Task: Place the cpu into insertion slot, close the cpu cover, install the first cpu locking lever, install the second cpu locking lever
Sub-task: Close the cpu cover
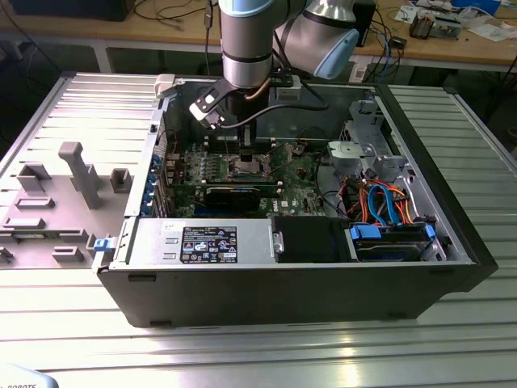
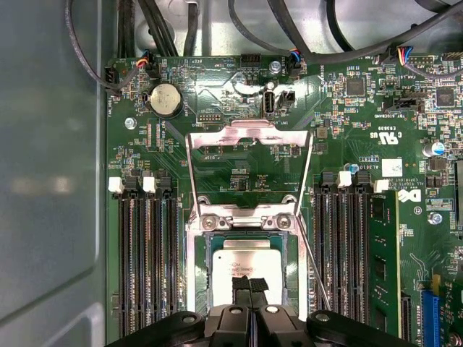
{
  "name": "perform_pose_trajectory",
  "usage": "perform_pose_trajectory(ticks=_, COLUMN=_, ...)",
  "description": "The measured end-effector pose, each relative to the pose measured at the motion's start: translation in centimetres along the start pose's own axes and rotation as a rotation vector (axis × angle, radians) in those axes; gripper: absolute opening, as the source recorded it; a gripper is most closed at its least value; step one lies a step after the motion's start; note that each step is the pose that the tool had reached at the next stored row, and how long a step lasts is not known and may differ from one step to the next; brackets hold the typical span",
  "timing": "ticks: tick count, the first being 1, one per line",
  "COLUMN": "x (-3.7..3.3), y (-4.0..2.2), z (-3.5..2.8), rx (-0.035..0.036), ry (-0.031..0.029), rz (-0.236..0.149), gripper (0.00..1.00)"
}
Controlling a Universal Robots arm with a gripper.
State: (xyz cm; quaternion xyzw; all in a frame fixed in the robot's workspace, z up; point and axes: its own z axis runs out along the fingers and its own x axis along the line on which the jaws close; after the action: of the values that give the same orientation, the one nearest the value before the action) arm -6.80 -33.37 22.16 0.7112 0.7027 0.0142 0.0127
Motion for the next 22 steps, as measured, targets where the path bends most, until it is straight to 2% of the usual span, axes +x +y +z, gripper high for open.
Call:
perform_pose_trajectory(ticks=8, x=0.0, y=0.03, z=0.0, rx=0.0006, ry=0.0004, rz=0.0, gripper=0.11)
perform_pose_trajectory(ticks=12, x=0.0, y=0.13, z=-0.12, rx=0.0152, ry=0.0, rz=0.0, gripper=0.11)
perform_pose_trajectory(ticks=14, x=0.0, y=0.14, z=-0.56, rx=0.0167, ry=0.0003, rz=0.0, gripper=0.11)
perform_pose_trajectory(ticks=16, x=0.01, y=0.18, z=-1.47, rx=0.0168, ry=0.0003, rz=0.0, gripper=0.11)
perform_pose_trajectory(ticks=19, x=0.01, y=0.2, z=-1.89, rx=0.0168, ry=0.0003, rz=0.0, gripper=0.11)
perform_pose_trajectory(ticks=22, x=0.01, y=0.2, z=-1.96, rx=0.0168, ry=0.0003, rz=0.0, gripper=0.11)
